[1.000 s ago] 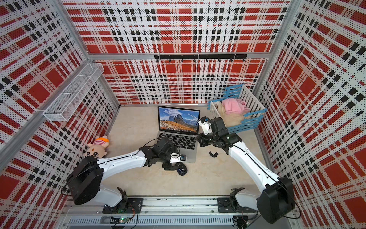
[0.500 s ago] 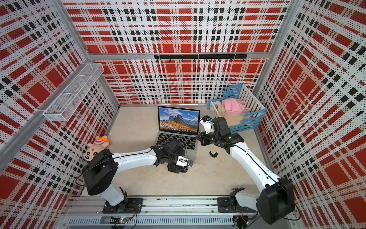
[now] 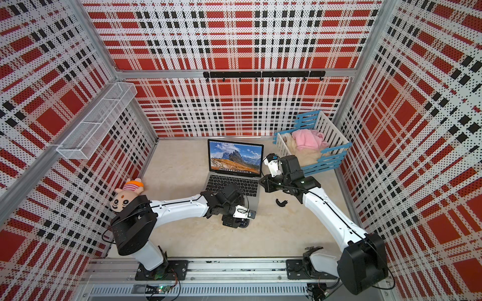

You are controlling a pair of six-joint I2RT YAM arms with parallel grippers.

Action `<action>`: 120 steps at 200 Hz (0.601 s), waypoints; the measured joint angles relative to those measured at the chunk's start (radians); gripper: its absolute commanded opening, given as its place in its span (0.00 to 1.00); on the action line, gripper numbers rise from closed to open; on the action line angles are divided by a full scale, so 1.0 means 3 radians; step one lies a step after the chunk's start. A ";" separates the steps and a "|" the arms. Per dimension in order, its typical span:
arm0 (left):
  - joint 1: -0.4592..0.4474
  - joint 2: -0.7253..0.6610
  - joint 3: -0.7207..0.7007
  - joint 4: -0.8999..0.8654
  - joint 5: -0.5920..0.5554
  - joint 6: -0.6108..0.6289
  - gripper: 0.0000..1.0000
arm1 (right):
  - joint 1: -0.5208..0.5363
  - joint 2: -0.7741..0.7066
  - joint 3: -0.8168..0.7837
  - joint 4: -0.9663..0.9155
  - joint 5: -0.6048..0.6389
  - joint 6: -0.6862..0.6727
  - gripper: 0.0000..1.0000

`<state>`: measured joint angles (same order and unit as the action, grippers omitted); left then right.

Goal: Remove the wireless mouse receiver from the laptop
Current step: Move the mouse to the center of the board.

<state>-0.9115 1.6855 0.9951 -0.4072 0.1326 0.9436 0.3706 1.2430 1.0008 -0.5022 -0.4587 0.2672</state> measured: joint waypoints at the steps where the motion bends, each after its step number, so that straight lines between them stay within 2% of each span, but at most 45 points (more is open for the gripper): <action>1: 0.0000 0.0001 0.0003 -0.0003 0.0003 -0.0004 0.91 | -0.0001 0.0000 0.0000 0.0000 -0.0001 0.0000 0.00; 86: -0.0014 0.0094 0.0191 0.0028 0.0228 -0.0244 0.92 | -0.0024 -0.0078 -0.0005 0.0014 -0.0005 0.0034 0.00; 120: 0.0045 -0.0070 0.0126 0.0056 0.0329 -0.0356 0.93 | -0.0024 -0.0084 -0.0047 0.0034 -0.0005 0.0039 0.00</action>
<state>-0.8982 1.6646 1.0328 -0.3904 0.2314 0.8368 0.3634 1.2179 0.9867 -0.4919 -0.4603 0.2790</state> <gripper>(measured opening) 0.929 0.108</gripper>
